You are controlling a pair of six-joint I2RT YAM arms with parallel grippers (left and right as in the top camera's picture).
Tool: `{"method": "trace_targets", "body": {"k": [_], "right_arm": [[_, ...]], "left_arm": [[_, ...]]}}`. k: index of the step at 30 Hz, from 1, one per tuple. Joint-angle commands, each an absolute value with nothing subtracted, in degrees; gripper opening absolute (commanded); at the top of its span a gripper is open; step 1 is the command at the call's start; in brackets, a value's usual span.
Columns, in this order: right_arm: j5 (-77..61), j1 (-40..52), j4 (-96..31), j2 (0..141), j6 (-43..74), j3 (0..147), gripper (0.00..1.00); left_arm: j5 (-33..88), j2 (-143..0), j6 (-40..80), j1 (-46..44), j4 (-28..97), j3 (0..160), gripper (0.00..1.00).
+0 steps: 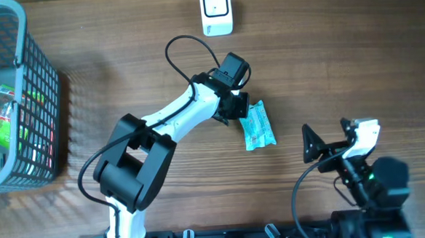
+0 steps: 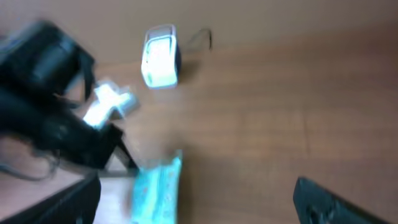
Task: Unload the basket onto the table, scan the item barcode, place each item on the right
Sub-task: 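Reach the right gripper to the wipes pack and grasp it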
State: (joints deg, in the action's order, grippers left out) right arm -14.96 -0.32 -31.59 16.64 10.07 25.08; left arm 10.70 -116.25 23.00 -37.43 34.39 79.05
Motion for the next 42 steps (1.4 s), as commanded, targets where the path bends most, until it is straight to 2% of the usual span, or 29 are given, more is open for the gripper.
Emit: {"method": "trace_targets", "body": {"k": [1, 3, 4, 5, 6, 8, 9, 12, 21, 22, 23, 24, 25, 26, 27, 29, 32, 33, 39, 40, 42], "right_arm": [[-22.55, -0.49, -41.56, 30.55, 10.55, 41.39, 1.0], [-34.2, -0.49, -45.63, 37.71, 10.61, 47.53, 1.0], [-42.37, -0.49, -45.69, 40.14, 10.55, 48.01, 0.83], [-43.09, -0.49, -47.72, 42.81, 10.98, 47.99, 0.58], [-40.01, -0.49, -50.26, 44.4, 11.33, 47.99, 0.58], [-33.28, -0.49, -54.83, 47.68, 11.57, 47.81, 0.66], [-31.94, -0.49, -55.16, 48.77, 10.52, 47.62, 0.66], [-31.07, -0.49, -55.16, 52.23, 9.61, 47.33, 0.66], [-27.92, 2.15, -56.77, 59.51, 6.22, 47.11, 0.66], [-27.35, 3.09, -56.62, 60.25, 6.26, 47.11, 0.66], [-26.94, 4.21, -56.25, 61.23, 7.16, 47.11, 0.66], [-26.79, 5.1, -55.7, 62.24, 8.71, 47.11, 0.68], [-26.81, 6.04, -54.61, 63.72, 11.07, 47.11, 0.74], [-26.85, 6.57, -52.84, 65.01, 14.0, 47.11, 0.95], [-26.96, 6.59, -52.29, 66.11, 17.67, 47.11, 1.0], [-28.34, 6.59, -50.06, 68.51, 23.05, 46.26, 1.0], [-33.76, 6.59, -42.48, 72.71, 26.2, 43.86, 0.93], [-33.8, 6.59, -39.4, 74.13, 27.9, 42.46, 0.86], [-36.07, 7.16, -22.61, 77.49, 33.98, 34.24, 0.65], [-36.05, 7.25, -19.03, 77.49, 35.24, 33.06, 0.59], [-35.86, 7.29, -15.99, 77.49, 36.99, 31.9, 0.58]], "left_arm": [[11.09, -117.12, 22.94, -37.12, 33.36, 79.92, 0.04], [13.89, -115.55, 22.81, -35.51, 35.16, 81.28, 0.07], [17.43, -114.54, 22.65, -34.48, 36.14, 82.06, 0.08], [22.59, -113.71, 21.34, -33.3, 37.23, 82.7, 0.1], [27.77, -113.62, 19.38, -32.56, 37.95, 82.74, 0.15], [30.2, -114.26, 16.84, -32.25, 40.1, 82.7, 0.52], [29.52, -114.56, 16.45, -32.56, 40.1, 82.37, 0.64], [23.68, -116.46, 17.61, -34.28, 39.88, 82.08, 0.65], [17.28, -121.86, 20.4, -36.27, 37.06, 82.06, 0.57], [17.3, -122.06, 20.4, -36.36, 37.01, 82.06, 0.52], [17.28, -122.06, 20.43, -36.38, 36.62, 82.06, 0.39], [17.28, -122.06, 21.32, -36.38, 36.16, 82.06, 0.19], [17.3, -122.06, 22.85, -36.38, 35.55, 82.06, 0.06], [17.28, -122.06, 23.62, -36.36, 34.96, 82.06, 0.05], [17.26, -122.06, 24.69, -36.29, 34.68, 82.06, 0.04], [16.82, -122.06, 29.1, -35.53, 34.63, 82.06, 0.04], [18.87, -122.06, 36.97, -32.99, 34.72, 82.06, 0.04], [21.74, -122.06, 36.99, -32.34, 34.65, 82.06, 0.04], [25.82, -122.06, 43.16, -32.14, 32.91, 82.06, 0.04], [27.9, -122.06, 43.16, -32.12, 32.69, 82.06, 0.04], [28.34, -122.06, 43.16, -32.14, 32.75, 82.06, 0.04]]}}
